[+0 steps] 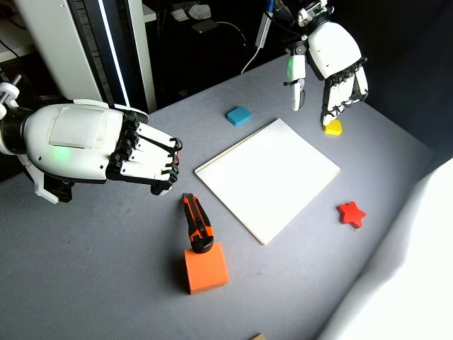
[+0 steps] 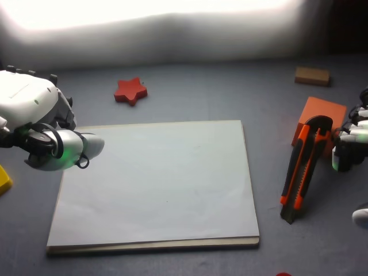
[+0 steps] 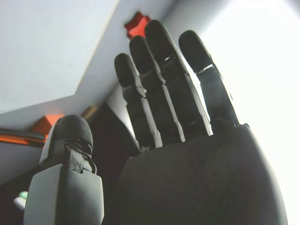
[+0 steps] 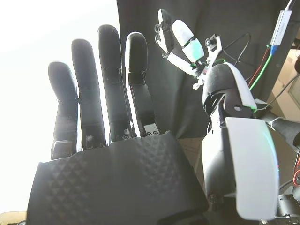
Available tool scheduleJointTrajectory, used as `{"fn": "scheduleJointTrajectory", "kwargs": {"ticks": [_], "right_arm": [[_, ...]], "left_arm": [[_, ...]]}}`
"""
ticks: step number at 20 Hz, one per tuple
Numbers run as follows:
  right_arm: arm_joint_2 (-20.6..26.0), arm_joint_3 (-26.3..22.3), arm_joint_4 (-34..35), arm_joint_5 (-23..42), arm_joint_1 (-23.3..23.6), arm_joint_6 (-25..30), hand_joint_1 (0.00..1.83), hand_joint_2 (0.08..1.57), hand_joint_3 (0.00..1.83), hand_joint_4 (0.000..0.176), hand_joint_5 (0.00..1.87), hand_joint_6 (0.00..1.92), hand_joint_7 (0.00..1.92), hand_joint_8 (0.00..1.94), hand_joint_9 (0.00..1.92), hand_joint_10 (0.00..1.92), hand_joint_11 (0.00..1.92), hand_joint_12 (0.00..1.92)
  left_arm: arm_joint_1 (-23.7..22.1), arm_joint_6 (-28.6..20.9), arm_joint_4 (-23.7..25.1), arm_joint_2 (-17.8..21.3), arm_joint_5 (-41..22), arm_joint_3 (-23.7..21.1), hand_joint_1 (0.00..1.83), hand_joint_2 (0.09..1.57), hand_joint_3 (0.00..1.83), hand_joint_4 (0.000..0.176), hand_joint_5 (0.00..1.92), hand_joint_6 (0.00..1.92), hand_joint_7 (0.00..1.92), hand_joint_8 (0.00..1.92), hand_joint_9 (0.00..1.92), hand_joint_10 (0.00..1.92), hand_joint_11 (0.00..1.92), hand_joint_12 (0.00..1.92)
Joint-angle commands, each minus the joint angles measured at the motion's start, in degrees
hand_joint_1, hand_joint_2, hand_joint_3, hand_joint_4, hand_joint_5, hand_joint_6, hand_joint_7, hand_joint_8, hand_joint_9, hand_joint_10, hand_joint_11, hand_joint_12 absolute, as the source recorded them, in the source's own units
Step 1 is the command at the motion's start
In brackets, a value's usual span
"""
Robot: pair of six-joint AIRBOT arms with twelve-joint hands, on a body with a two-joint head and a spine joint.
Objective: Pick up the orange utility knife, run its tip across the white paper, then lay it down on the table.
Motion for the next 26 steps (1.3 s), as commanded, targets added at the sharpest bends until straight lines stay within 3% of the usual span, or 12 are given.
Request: {"fn": "scheduleJointTrajectory", "kwargs": {"ticks": [1,3,5,9,11,13,14,17,21,26], "right_arm": [[0.2,0.1,1.4,7.0,0.4,0.1,0.15,1.0,0.25,0.0,0.0,0.0,0.0,0.01,0.0,0.0,0.0,0.0],[0.1,0.1,1.4,7.0,0.4,0.1,0.17,1.1,0.04,0.0,0.0,0.0,0.0,0.0,0.0,0.0,0.0,0.0],[0.1,0.1,1.4,7.0,0.4,0.1,0.23,1.09,0.02,0.0,0.0,0.0,0.0,0.0,0.0,0.0,0.0,0.0],[0.1,0.5,0.6,7.0,0.5,-0.6,0.32,1.07,0.01,0.0,0.0,0.0,0.0,0.0,0.0,0.0,0.0,0.0],[-0.3,1.4,-0.3,7.0,0.9,-0.8,0.45,1.07,0.01,0.0,0.0,0.0,0.0,0.0,0.0,0.0,0.0,0.0],[-0.8,3.0,-2.5,6.4,1.8,-2.5,0.87,1.09,0.01,0.0,0.0,0.0,0.0,0.0,0.0,0.0,0.0,0.0],[-1.0,3.9,-4.1,5.6,2.7,-3.3,0.97,1.09,0.01,0.0,0.0,0.0,0.0,0.0,0.0,0.0,0.0,0.0],[-2.5,6.7,-8.6,2.7,6.6,-5.0,1.11,1.12,0.02,0.0,0.0,0.0,0.0,0.0,0.0,0.0,0.0,0.0],[-3.3,8.1,-14.2,-7.0,12.1,-4.5,1.21,1.07,0.0,0.0,0.0,0.0,0.0,0.0,0.0,0.0,0.0,0.0],[-7.3,13.4,-20.9,-13.1,15.3,-4.0,1.14,1.08,0.0,0.0,0.0,0.0,0.0,0.0,0.0,0.0,0.0,0.0]], "left_arm": [[-0.2,-0.8,3.9,0.2,-2.4,0.3,0.0,1.09,0.18,0.063,0.01,0.05,0.07,0.06,0.04,0.13,0.0,0.46],[0.6,-2.3,4.7,0.2,-2.4,0.4,0.0,1.17,0.01,0.064,0.01,0.0,0.09,0.0,0.08,0.03,0.0,0.46],[1.3,-3.7,5.4,0.2,-2.7,0.6,0.0,1.18,0.01,0.057,0.0,0.0,0.06,0.0,0.07,0.02,0.0,0.45],[2.5,-5.6,6.1,0.1,-3.9,0.7,0.01,1.18,0.01,0.06,0.0,0.0,0.06,0.0,0.07,0.01,0.0,0.46],[3.3,-6.9,6.9,0.1,-4.7,0.7,0.01,1.19,0.01,0.064,0.0,0.0,0.05,0.0,0.06,0.01,0.0,0.44],[4.0,-6.9,7.1,-0.1,-5.4,0.5,0.0,1.19,0.0,0.067,0.0,0.0,0.05,0.0,0.07,0.01,0.0,0.44],[4.2,-6.9,7.1,-0.1,-6.0,0.3,0.0,1.19,0.0,0.063,0.0,0.0,0.05,0.0,0.08,0.01,0.0,0.46],[4.7,-6.6,7.8,-0.5,-6.2,-0.3,0.02,1.18,0.0,0.064,0.0,0.0,0.06,0.0,0.07,0.0,0.0,0.43],[5.0,-6.9,8.3,-1.4,-5.1,-1.1,0.0,1.19,0.0,0.065,0.0,0.0,0.05,0.0,0.05,0.0,0.0,0.4],[5.2,-8.6,8.3,-4.5,-6.1,-1.1,0.02,1.19,0.0,0.064,0.0,0.0,0.08,0.0,0.08,0.01,0.0,0.5]]}}
